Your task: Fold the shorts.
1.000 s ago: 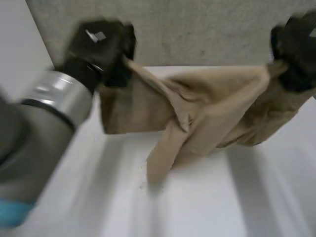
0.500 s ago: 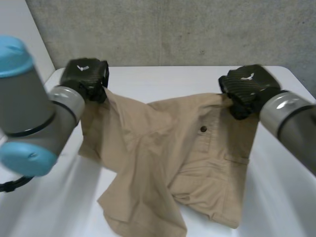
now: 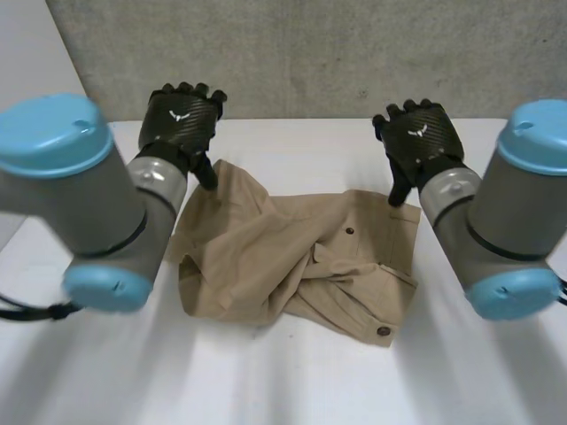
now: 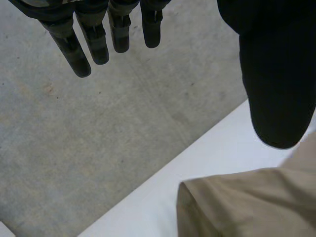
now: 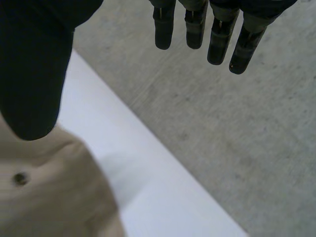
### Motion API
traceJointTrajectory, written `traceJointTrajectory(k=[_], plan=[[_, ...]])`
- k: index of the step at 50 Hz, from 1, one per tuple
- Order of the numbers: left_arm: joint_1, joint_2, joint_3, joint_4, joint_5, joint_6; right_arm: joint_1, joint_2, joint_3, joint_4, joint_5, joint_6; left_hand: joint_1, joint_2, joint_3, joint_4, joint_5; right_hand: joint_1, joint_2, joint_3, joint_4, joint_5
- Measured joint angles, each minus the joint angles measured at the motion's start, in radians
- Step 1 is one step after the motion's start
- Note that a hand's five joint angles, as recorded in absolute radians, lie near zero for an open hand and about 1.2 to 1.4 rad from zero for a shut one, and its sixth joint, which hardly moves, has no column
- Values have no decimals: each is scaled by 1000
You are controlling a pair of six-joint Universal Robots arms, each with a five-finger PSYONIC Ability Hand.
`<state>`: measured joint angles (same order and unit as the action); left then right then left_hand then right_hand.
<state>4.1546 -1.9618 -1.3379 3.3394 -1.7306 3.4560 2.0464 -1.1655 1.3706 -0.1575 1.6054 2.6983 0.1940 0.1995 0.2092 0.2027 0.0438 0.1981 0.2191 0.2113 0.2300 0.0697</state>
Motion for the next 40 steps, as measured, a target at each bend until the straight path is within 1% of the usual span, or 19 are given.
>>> traceJointTrajectory(k=[4,5,8,11,15,19,25,26,27,28,29,30,32,33,34,35,36,37,40], plan=[[-53,117,-123,-47,-33,-15,-2,-58,54,83,-5,17,0,0,0,0,0,0,0,0,0,0],[-75,153,-168,-69,-44,-28,-3,-85,83,143,-9,41,2,0,0,0,0,0,0,0,0,0],[-100,188,-218,-99,-55,-51,-5,-103,108,204,-15,75,3,0,0,0,0,0,0,0,0,0],[-142,217,-277,-167,-61,-119,-7,-115,142,292,-41,145,3,2,0,0,0,0,0,0,0,0],[-183,218,-302,-253,-55,-218,-8,-115,171,342,-84,204,3,2,0,0,0,0,0,0,0,0],[-200,197,-300,-305,-47,-279,-11,-110,187,350,-118,224,3,2,0,0,0,0,0,0,0,0],[-203,111,-272,-331,-40,-312,-14,-67,202,319,-141,227,4,3,1,2,0,26,35,34,26,23],[-202,89,-263,-331,-41,-312,-15,-53,204,305,-140,226,53,47,37,43,34,138,171,173,156,141],[-201,73,-256,-330,-41,-311,-15,-44,205,296,-139,226,76,69,54,62,52,138,171,173,156,141],[-198,40,-243,-329,-42,-310,-15,-33,206,282,-136,225,145,133,112,122,109,377,437,442,423,390],[-196,16,-231,-328,-44,-309,-16,-28,206,276,-135,224,243,224,212,208,193,377,437,442,423,390],[-196,16,-231,-328,-44,-309,-16,-28,206,276,-135,224,243,224,212,208,193,377,437,442,423,390],[-192,-32,-204,-326,-50,-307,-19,-19,206,255,-130,221,519,479,451,462,442,722,884,873,858,811],[-189,-44,-195,-326,-52,-306,-21,-19,205,252,-129,219,672,622,609,598,574,732,892,890,875,827],[-184,-57,-183,-325,-55,-306,-24,-20,204,247,-128,217,672,622,609,598,574,732,892,890,875,827],[-176,-70,-169,-326,-59,-305,-28,-25,201,243,-126,212,936,869,852,866,839,766,957,954,950,890],[-169,-75,-159,-326,-61,-305,-31,-31,200,241,-125,209,936,869,852,866,839,766,957,955,953,891],[-157,-74,-143,-328,-64,-304,-37,-49,196,239,-124,200,951,975,955,974,907,766,957,955,953,891],[-138,-51,-126,-330,-68,-303,-46,-90,189,240,-124,179,951,975,955,974,907,766,957,955,957,891]])
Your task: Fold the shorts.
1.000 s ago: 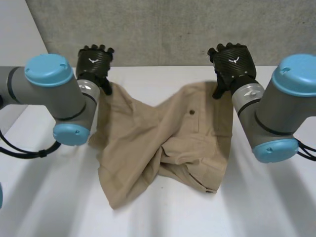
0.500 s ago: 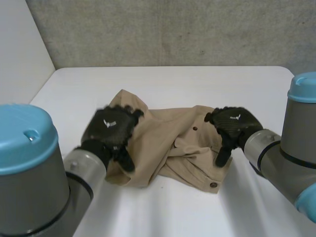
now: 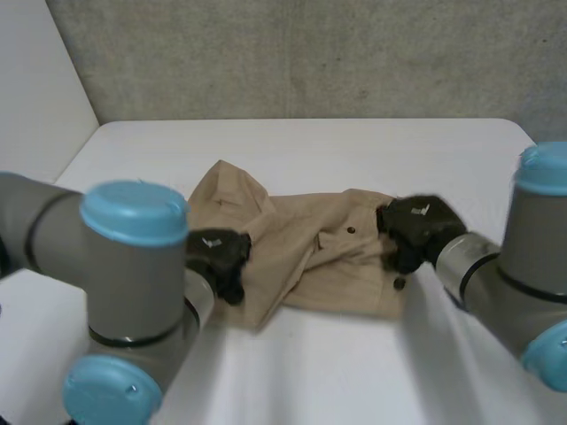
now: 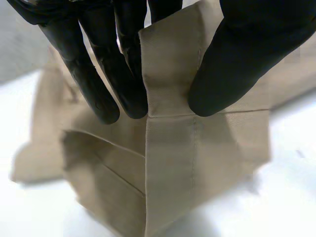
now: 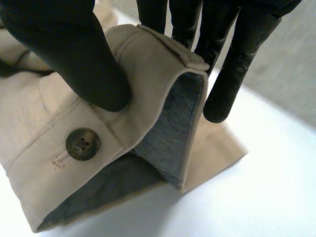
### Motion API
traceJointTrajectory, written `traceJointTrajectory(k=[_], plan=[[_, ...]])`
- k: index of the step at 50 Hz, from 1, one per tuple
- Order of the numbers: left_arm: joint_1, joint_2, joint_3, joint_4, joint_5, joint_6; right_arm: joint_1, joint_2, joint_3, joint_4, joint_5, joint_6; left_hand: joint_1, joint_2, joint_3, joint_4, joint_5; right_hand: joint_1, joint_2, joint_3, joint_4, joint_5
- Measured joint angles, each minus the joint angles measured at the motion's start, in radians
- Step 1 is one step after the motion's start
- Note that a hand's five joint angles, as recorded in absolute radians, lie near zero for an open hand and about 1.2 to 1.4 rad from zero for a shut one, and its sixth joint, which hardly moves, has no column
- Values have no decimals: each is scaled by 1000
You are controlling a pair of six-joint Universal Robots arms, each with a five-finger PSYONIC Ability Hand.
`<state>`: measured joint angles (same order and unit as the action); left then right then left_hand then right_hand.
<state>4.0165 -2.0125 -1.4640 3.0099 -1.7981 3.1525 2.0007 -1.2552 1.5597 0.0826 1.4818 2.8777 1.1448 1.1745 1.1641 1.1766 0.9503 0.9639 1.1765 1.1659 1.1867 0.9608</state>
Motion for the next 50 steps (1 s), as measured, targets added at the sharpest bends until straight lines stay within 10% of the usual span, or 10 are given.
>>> traceJointTrajectory(k=[22,50], plan=[[173,657,158,11,28,100,-69,-487,-298,98,33,-287,0,21,25,20,0,6,0,0,0,0],[283,57,381,71,48,103,-50,-100,-262,15,20,-158,0,22,26,23,0,11,0,8,0,0]])
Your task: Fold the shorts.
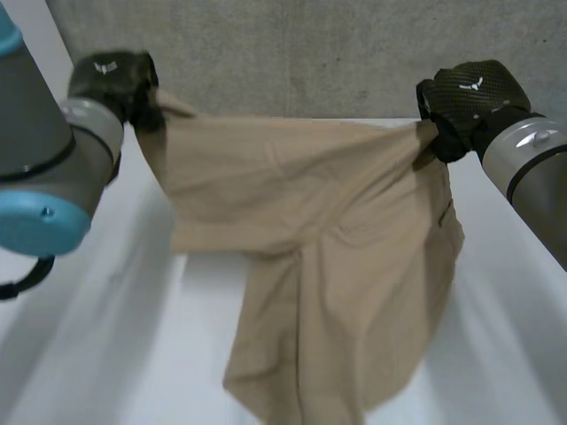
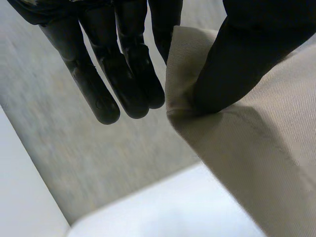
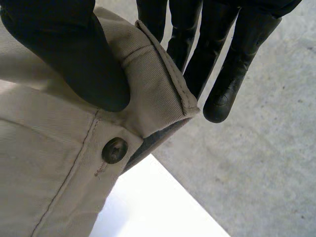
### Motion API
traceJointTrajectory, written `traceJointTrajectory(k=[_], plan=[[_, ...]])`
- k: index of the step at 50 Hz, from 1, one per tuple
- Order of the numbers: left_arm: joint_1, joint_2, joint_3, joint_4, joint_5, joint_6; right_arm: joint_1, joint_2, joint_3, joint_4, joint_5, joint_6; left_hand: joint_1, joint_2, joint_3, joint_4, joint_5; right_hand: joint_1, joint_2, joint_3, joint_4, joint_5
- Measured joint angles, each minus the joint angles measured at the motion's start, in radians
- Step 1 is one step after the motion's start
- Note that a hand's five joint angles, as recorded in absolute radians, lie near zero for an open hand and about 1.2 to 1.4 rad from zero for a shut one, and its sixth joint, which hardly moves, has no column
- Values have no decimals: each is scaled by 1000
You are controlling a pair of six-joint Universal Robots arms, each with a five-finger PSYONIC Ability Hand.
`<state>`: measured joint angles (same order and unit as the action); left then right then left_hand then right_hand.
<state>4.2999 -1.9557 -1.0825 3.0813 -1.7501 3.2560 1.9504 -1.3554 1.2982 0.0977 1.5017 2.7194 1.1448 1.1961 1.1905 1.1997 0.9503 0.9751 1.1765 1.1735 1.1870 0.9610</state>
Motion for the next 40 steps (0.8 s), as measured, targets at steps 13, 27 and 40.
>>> traceJointTrajectory(k=[13,27,40], plan=[[-25,131,22,31,14,0,37,-97,207,454,-191,-316,0,0,0,0,0,-378,-581,-556,-568,-508],[-89,258,-183,30,64,-1,6,-35,34,220,-216,64,0,0,0,0,0,-775,-955,-960,-956,-891],[-150,501,-329,28,67,2,29,249,-193,200,-259,231,0,1,0,0,0,-775,-955,-960,-956,-891]])
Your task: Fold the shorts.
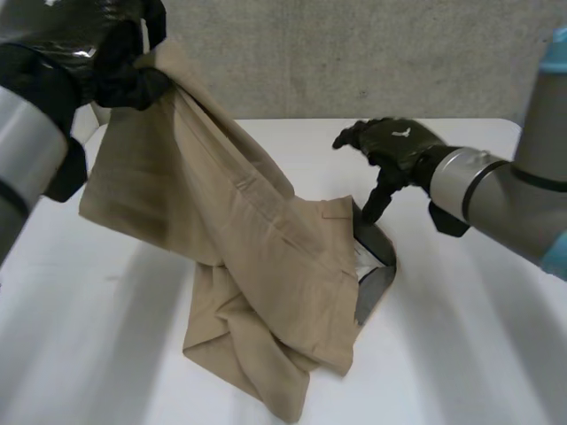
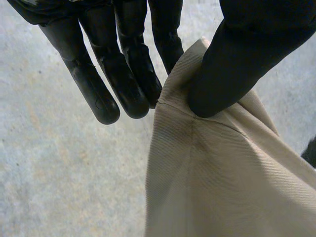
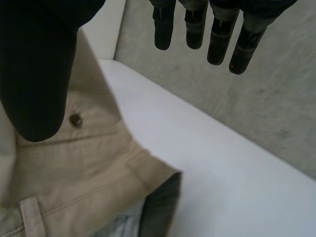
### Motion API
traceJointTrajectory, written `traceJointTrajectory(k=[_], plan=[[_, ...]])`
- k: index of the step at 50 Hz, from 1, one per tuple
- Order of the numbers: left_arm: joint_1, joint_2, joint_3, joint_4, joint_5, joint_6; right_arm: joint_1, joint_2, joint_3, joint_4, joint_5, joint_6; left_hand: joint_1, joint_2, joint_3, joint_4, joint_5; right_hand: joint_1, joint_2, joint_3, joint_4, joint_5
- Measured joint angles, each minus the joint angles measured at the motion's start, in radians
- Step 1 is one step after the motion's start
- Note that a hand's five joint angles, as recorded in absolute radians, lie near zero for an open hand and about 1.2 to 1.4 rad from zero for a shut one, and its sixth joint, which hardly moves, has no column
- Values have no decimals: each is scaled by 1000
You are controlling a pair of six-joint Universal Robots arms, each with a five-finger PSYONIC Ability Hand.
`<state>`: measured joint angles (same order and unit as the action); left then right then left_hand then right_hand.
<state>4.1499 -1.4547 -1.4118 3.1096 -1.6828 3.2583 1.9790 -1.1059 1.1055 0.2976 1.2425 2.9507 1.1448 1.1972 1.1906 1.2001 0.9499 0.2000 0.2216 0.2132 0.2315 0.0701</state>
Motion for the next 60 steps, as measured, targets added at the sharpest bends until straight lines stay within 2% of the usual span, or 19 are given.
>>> traceJointTrajectory(k=[6,14,16,18,19,24,28,29,30,32,33,35,36,38,43,51,60], plan=[[0,78,-40,-1,2,1,9,108,-27,-7,-63,52,0,0,0,0,0,0,0,0,0,0],[1,111,-55,3,3,1,18,177,-17,-33,-107,164,0,1,0,0,0,49,65,75,53,50],[4,105,-59,5,3,2,24,186,-6,-41,-118,200,0,1,0,0,0,402,448,453,434,404],[7,97,-61,6,3,2,26,180,2,-45,-122,216,0,1,0,0,0,577,665,638,620,580],[11,88,-63,7,3,2,28,165,9,-47,-122,225,0,0,0,0,0,767,916,905,890,854],[35,46,-68,9,3,3,29,112,22,-48,-118,216,0,1,0,0,0,788,956,965,956,919],[57,26,-69,9,3,3,26,76,31,-48,-109,203,0,1,0,0,0,788,956,965,956,919],[71,13,-69,9,3,3,25,66,34,-48,-106,199,0,1,0,0,0,743,904,913,900,872],[89,-3,-69,9,3,2,23,33,45,-47,-90,185,0,1,0,0,0,578,697,708,692,689],[100,-13,-69,9,3,2,21,-5,59,-45,-67,170,0,1,0,0,0,462,553,563,547,547],[109,-23,-69,9,3,2,20,-34,74,-42,-46,158,0,1,0,0,0,347,410,415,405,402],[112,-27,-69,9,3,1,21,-48,84,-41,-35,153,0,1,0,0,0,347,410,415,405,402],[116,-31,-69,9,3,1,21,-64,100,-39,-21,149,0,1,0,0,0,222,268,276,255,248],[117,-33,-69,9,3,0,22,-71,114,-37,-14,148,0,1,0,0,0,177,213,220,198,189],[115,-26,-69,8,3,-1,27,-54,152,-34,-7,170,0,1,0,0,0,142,191,180,152,140],[106,-9,-62,7,3,0,31,35,179,-36,-29,317,0,1,0,0,0,142,191,180,152,140],[102,0,-57,6,3,1,76,87,179,-68,-23,407,0,1,0,0,0,142,191,180,152,140]])
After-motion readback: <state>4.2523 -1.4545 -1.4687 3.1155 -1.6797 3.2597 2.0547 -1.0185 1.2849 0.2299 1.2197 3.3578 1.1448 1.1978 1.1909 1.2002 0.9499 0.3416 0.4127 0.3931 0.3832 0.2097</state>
